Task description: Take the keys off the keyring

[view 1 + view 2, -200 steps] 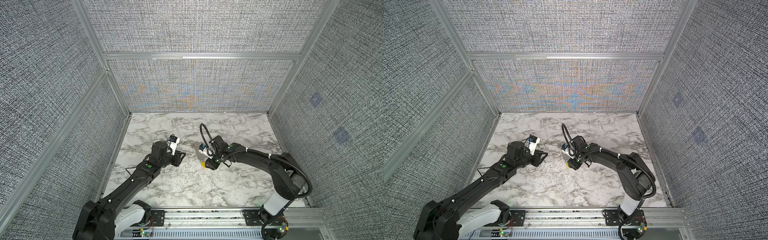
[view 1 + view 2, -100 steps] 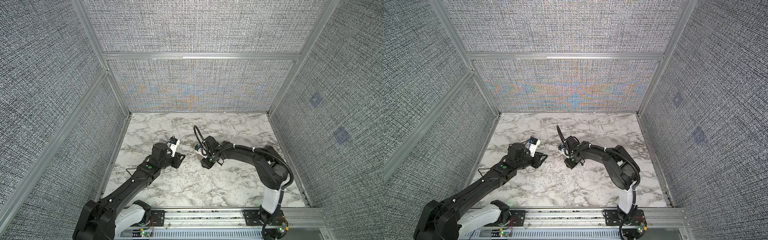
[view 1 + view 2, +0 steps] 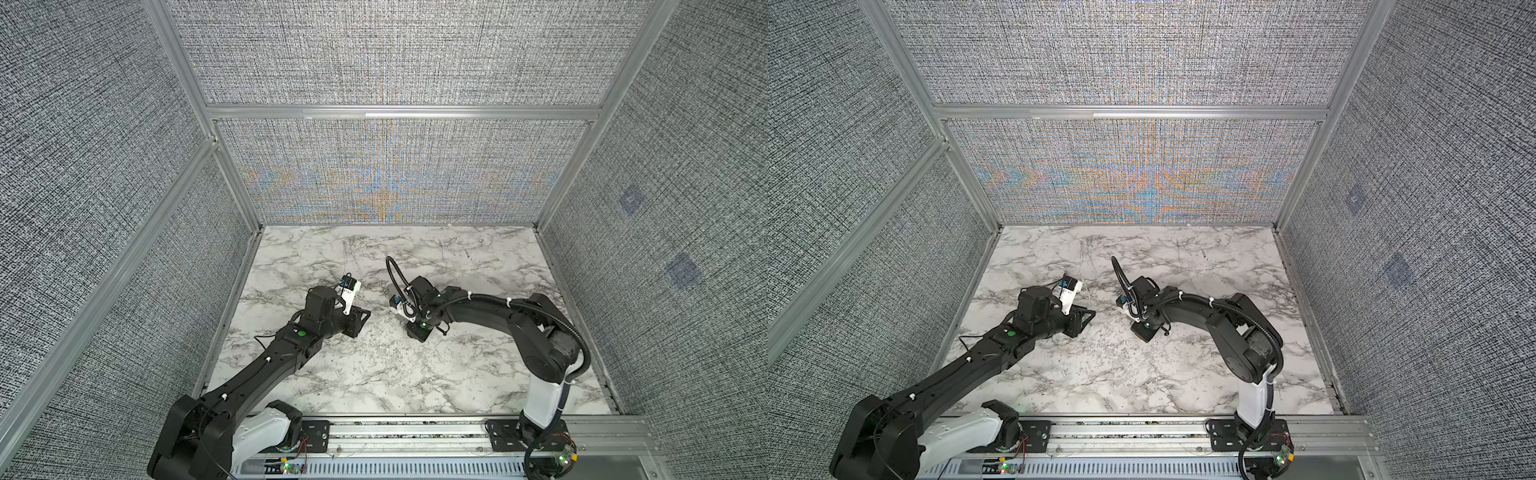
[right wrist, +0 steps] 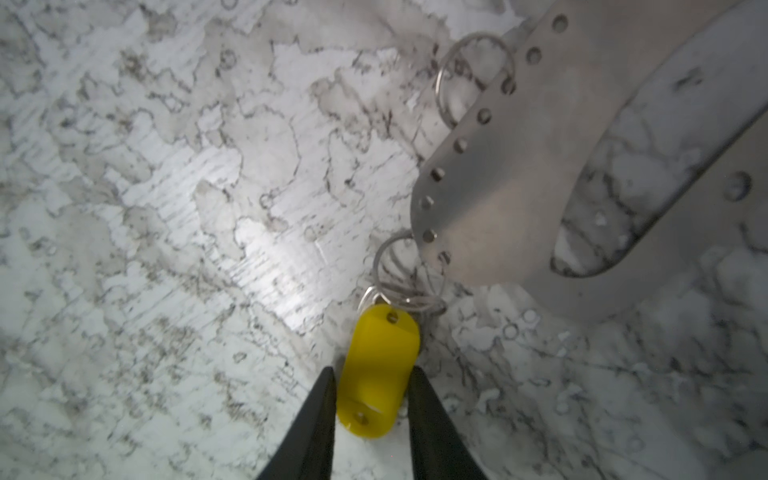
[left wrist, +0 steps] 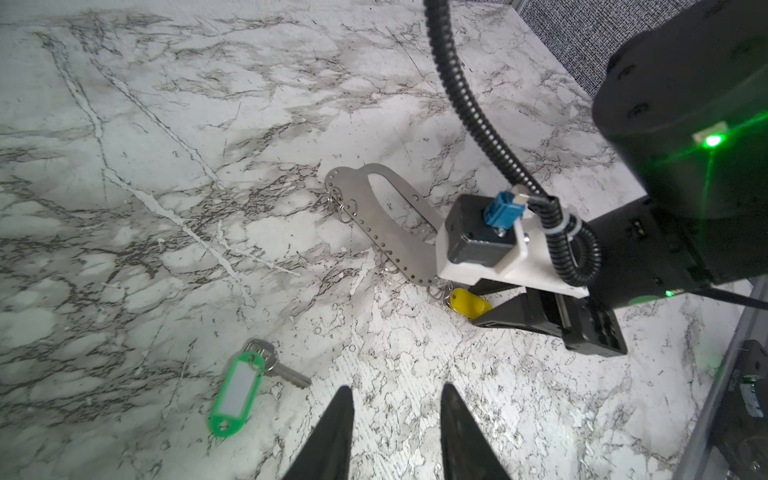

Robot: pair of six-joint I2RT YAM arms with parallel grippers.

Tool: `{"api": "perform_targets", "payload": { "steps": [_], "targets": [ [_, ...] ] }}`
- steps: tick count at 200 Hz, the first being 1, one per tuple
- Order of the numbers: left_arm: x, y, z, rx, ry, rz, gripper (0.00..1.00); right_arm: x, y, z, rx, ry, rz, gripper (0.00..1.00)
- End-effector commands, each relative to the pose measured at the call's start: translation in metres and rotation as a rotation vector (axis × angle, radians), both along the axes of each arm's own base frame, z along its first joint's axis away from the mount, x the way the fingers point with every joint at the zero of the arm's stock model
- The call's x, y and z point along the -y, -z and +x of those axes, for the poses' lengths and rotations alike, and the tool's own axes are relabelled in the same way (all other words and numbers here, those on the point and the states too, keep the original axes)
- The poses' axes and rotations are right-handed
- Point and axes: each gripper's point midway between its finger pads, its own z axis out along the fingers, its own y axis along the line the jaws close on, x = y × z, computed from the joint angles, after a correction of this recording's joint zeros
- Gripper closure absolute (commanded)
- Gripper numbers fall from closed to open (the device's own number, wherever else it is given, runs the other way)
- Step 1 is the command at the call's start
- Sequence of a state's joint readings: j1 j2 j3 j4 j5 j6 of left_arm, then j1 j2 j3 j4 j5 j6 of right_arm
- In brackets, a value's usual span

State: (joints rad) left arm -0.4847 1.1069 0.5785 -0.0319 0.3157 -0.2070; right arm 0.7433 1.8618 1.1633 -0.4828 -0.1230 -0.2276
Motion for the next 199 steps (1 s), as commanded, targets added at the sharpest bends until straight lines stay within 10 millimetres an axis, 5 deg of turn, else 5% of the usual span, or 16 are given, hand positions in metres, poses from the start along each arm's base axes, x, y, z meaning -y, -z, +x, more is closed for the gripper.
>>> {"api": "perform_targets", "payload": {
  "steps": [1, 50, 130, 199],
  "targets": [
    [0.002, -0.006, 0.001, 0.019, 0.004, -0.025, 0.62, 0.007, 0.0, -0.018, -0.051, -0.057, -0.013, 0.69],
    [0.002, -0.005, -0.004, 0.017, 0.006, -0.03, 0.63, 0.0, -0.016, -0.045, -0.137, -0.144, 0.09, 0.6],
    [0.019, -0.004, -0.009, 0.054, 0.112, 0.008, 0.63, 0.031, -0.03, -0.011, 0.022, -0.051, 0.086, 0.57],
    [0.023, -0.007, 0.006, 0.114, 0.091, 0.052, 0.63, 0.004, -0.018, -0.003, 0.041, 0.054, 0.074, 0.56]
  ]
}}
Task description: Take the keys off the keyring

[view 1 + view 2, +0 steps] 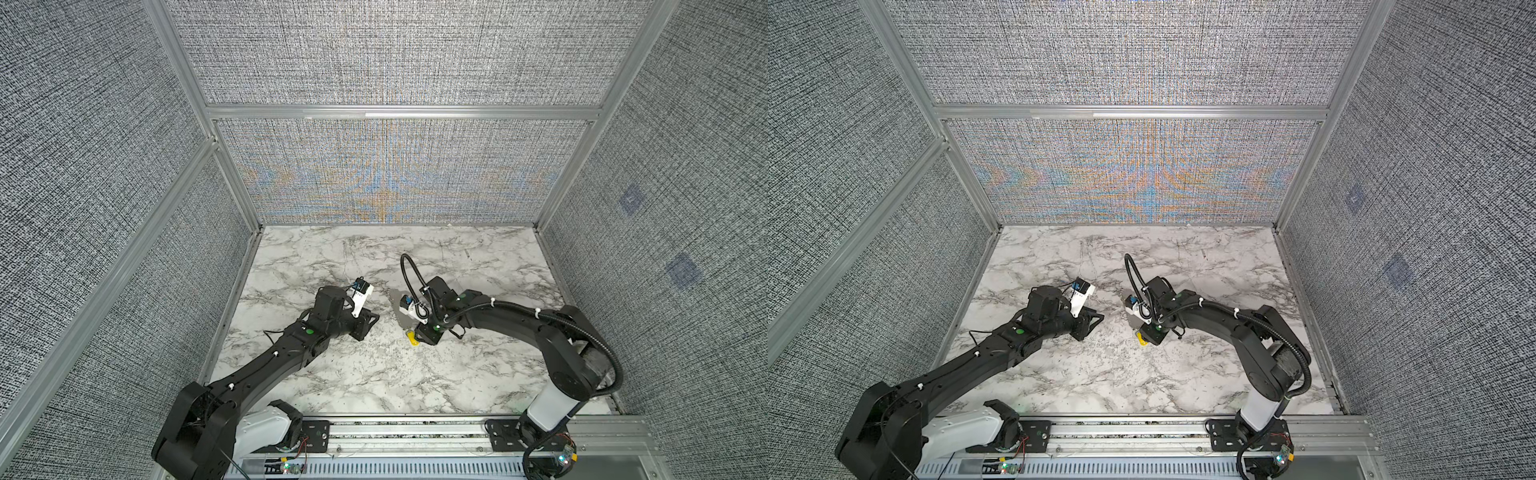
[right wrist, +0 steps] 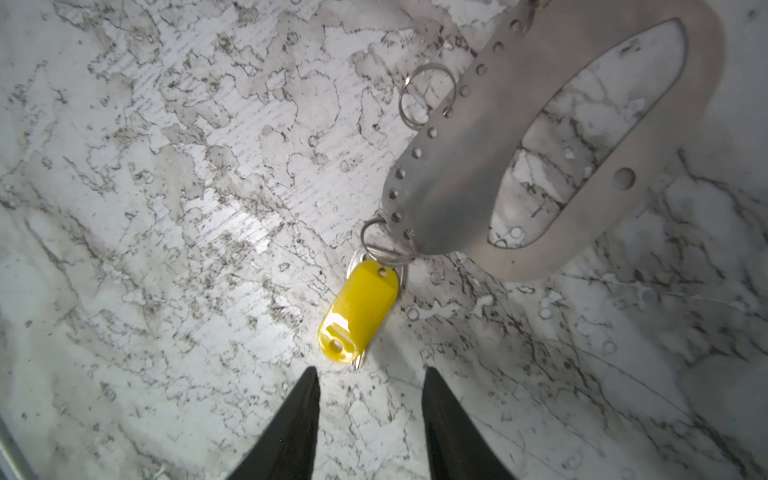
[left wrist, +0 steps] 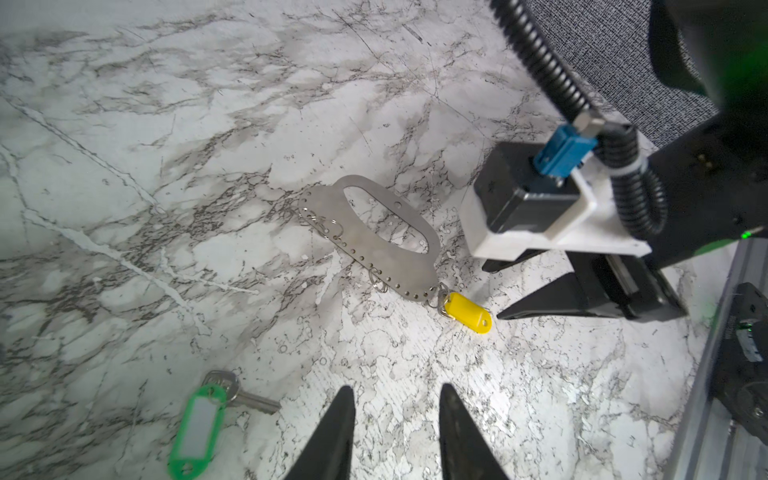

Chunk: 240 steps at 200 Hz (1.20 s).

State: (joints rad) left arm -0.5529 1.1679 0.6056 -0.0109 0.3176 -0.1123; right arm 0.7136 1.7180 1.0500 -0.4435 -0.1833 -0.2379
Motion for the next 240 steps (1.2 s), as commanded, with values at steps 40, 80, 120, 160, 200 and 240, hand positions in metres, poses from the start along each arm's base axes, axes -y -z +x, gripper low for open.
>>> {"api": "perform_targets", "payload": {
  "steps": [40, 80, 120, 160, 200, 240],
  "targets": [
    [-0.007, -0.008, 0.014, 0.069, -0.066, 0.011, 0.63, -0.013, 0.015, 0.011, 0.01, 0.079, -0.04, 0.56],
    [-0.006, -0.005, 0.016, 0.056, -0.065, 0.017, 0.63, -0.009, 0.023, 0.013, 0.016, 0.083, -0.089, 0.58],
    [-0.005, -0.003, 0.016, 0.047, -0.063, 0.021, 0.63, 0.006, 0.026, 0.005, 0.018, 0.051, -0.145, 0.65],
    [-0.005, -0.003, 0.016, 0.047, -0.061, 0.024, 0.63, 0.023, 0.025, 0.001, 0.016, 0.03, -0.167, 0.7],
    [-0.004, -0.004, 0.015, 0.051, -0.053, 0.022, 0.64, 0.024, 0.014, 0.005, 0.032, 0.009, -0.126, 0.7],
    [-0.004, -0.005, 0.015, 0.05, -0.053, 0.019, 0.64, 0.009, 0.015, -0.001, 0.047, -0.064, -0.072, 0.61]
  ]
}}
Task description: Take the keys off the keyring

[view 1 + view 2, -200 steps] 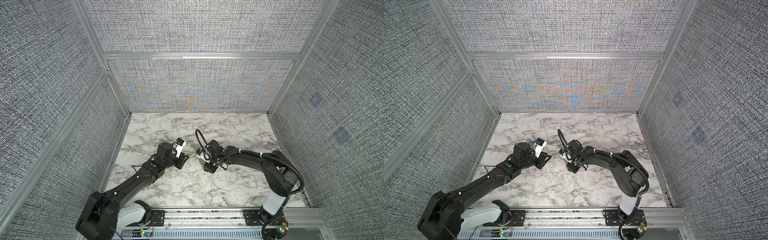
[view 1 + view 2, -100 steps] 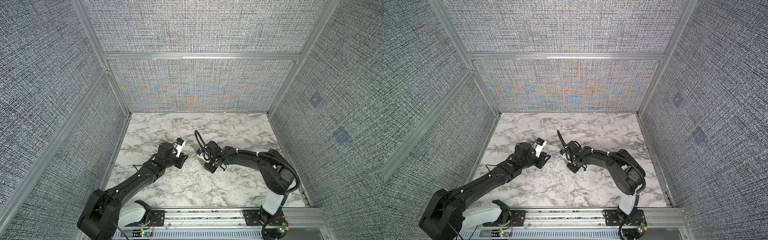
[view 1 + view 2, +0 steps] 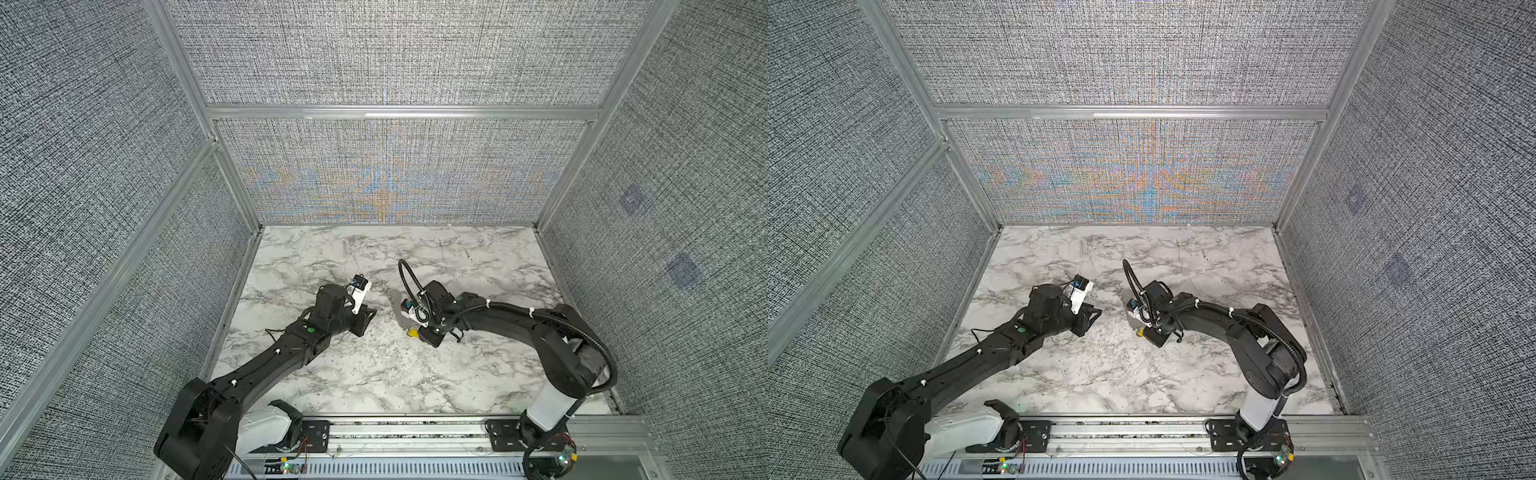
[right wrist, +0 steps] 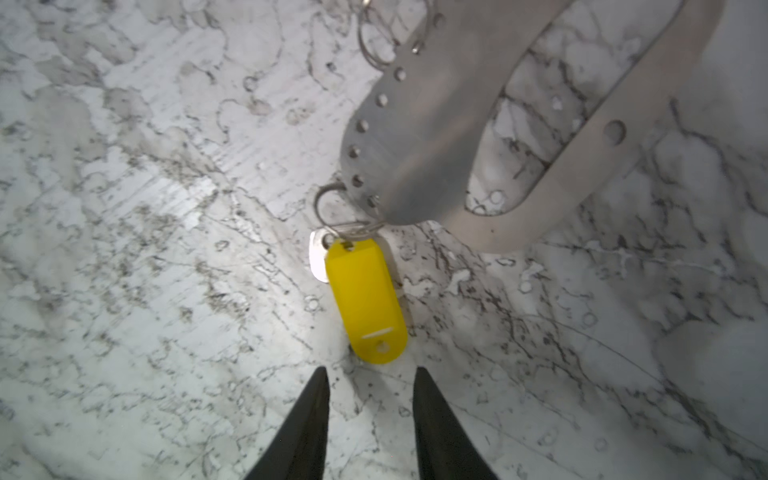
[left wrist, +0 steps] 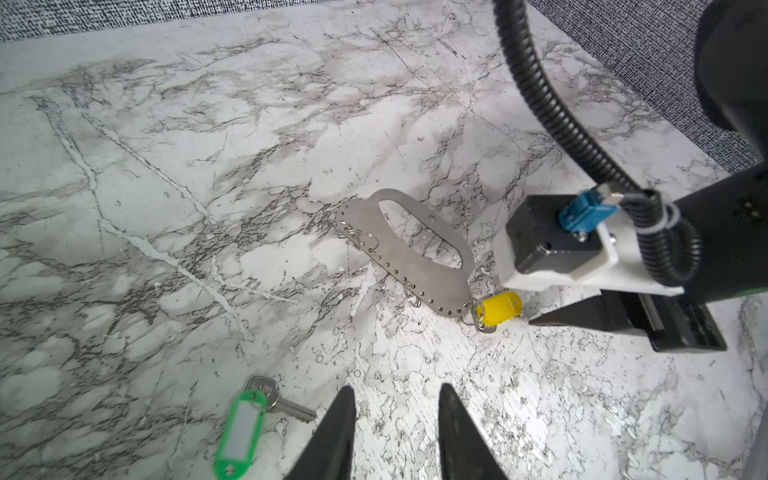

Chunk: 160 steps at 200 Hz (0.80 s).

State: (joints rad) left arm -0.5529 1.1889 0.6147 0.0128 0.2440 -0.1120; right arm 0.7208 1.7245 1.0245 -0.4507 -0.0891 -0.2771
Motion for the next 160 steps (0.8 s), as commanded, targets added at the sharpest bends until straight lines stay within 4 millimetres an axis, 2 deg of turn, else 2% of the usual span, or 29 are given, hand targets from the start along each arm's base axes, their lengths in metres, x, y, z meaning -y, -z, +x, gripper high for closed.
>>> {"api": "perform_targets", "payload": {
  "steps": [1, 65, 109, 133, 160],
  "targets": [
    [0.002, -0.005, 0.002, 0.016, 0.006, -0.011, 0.64, -0.008, 0.003, -0.002, 0.002, -0.053, 0.025, 0.61],
    [0.002, -0.003, 0.001, 0.008, 0.006, -0.011, 0.64, -0.017, 0.009, 0.01, 0.011, -0.086, -0.01, 0.63],
    [0.002, -0.001, 0.0, 0.007, 0.008, -0.013, 0.64, -0.013, 0.011, 0.009, 0.025, -0.127, -0.051, 0.65],
    [0.003, 0.0, 0.001, 0.003, 0.013, -0.014, 0.64, -0.016, 0.013, 0.004, 0.009, -0.17, -0.053, 0.73],
    [0.005, 0.001, -0.001, -0.007, 0.026, -0.015, 0.64, -0.01, 0.019, -0.005, -0.04, -0.207, -0.096, 0.82]
  ]
}}
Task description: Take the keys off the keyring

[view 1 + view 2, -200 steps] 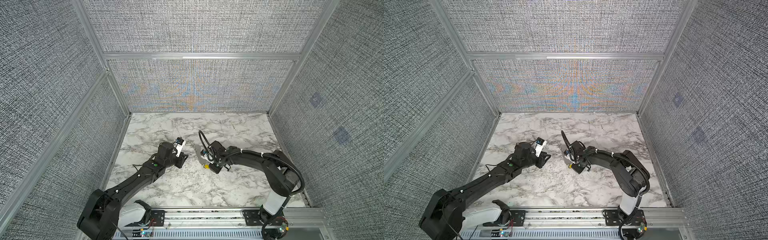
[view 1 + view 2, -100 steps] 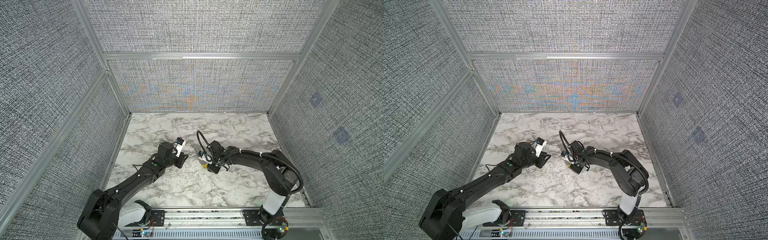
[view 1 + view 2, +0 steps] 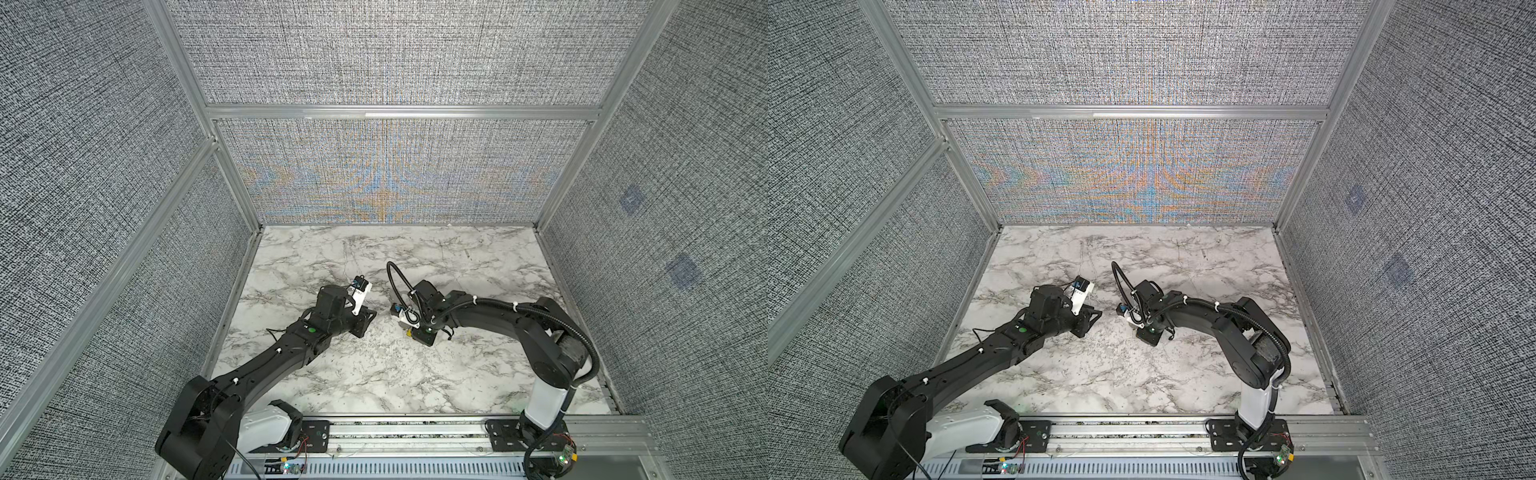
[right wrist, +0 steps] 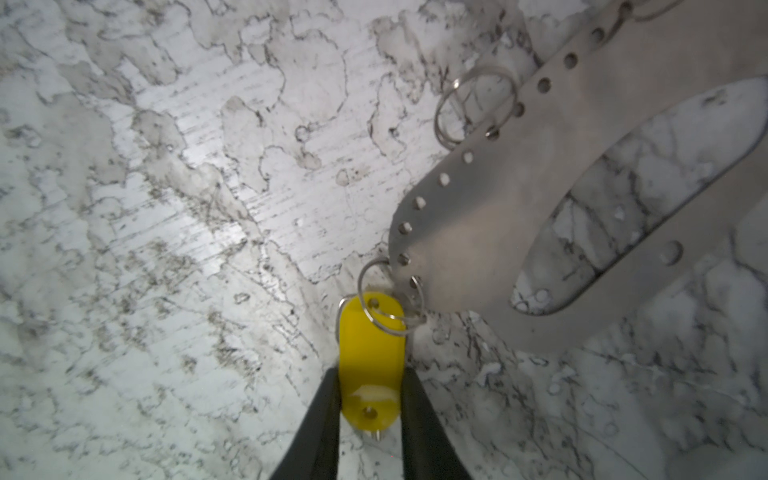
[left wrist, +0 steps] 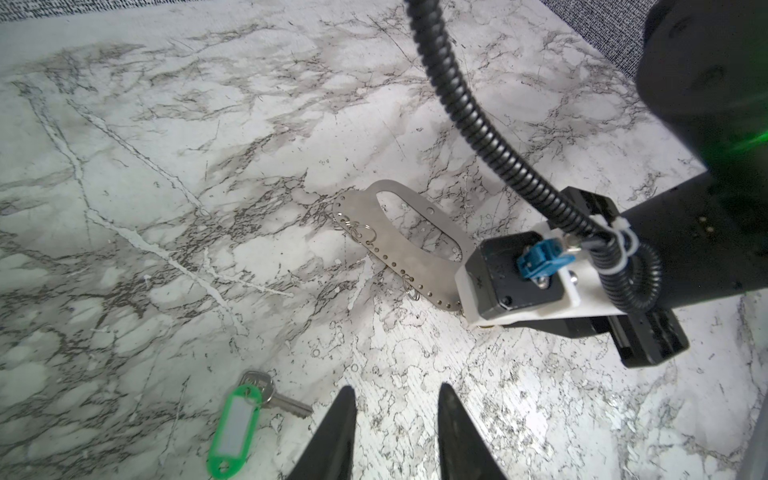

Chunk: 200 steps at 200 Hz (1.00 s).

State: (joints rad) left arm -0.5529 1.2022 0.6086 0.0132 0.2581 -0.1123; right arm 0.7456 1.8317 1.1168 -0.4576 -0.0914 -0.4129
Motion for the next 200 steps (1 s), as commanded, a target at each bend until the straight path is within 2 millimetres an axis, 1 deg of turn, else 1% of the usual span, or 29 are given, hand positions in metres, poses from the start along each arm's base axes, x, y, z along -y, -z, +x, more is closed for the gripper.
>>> {"api": "perform_targets", "payload": {
  "steps": [1, 47, 81, 112, 126, 137, 148, 180, 200],
  "targets": [
    [0.004, -0.006, 0.002, 0.015, 0.015, -0.018, 0.64, 0.012, 0.008, -0.015, -0.057, -0.053, -0.065, 0.82],
    [0.004, -0.002, 0.0, 0.009, 0.027, -0.007, 0.64, 0.022, 0.006, -0.034, -0.099, -0.111, -0.073, 0.88],
    [0.004, -0.001, -0.001, 0.006, 0.036, -0.001, 0.64, 0.029, 0.007, -0.043, -0.123, -0.13, -0.089, 0.88],
    [0.004, 0.003, -0.006, 0.0, 0.057, 0.014, 0.64, 0.03, 0.001, -0.045, -0.123, -0.135, -0.076, 0.85],
    [0.006, 0.006, -0.01, -0.001, 0.079, 0.026, 0.64, 0.03, -0.003, -0.041, -0.11, -0.123, -0.056, 0.79],
    [0.008, 0.009, -0.014, 0.001, 0.103, 0.041, 0.64, 0.029, -0.011, -0.036, -0.098, -0.101, -0.013, 0.74],
    [0.013, 0.012, -0.02, 0.008, 0.138, 0.056, 0.64, 0.025, -0.021, -0.032, -0.084, -0.085, 0.048, 0.72],
    [0.032, 0.016, -0.035, 0.037, 0.245, 0.102, 0.64, 0.015, -0.063, -0.012, 0.035, -0.04, 0.215, 0.67],
    [0.046, 0.024, -0.044, 0.052, 0.322, 0.152, 0.64, 0.022, -0.083, 0.0, 0.12, 0.019, 0.269, 0.66]
  ]
}}
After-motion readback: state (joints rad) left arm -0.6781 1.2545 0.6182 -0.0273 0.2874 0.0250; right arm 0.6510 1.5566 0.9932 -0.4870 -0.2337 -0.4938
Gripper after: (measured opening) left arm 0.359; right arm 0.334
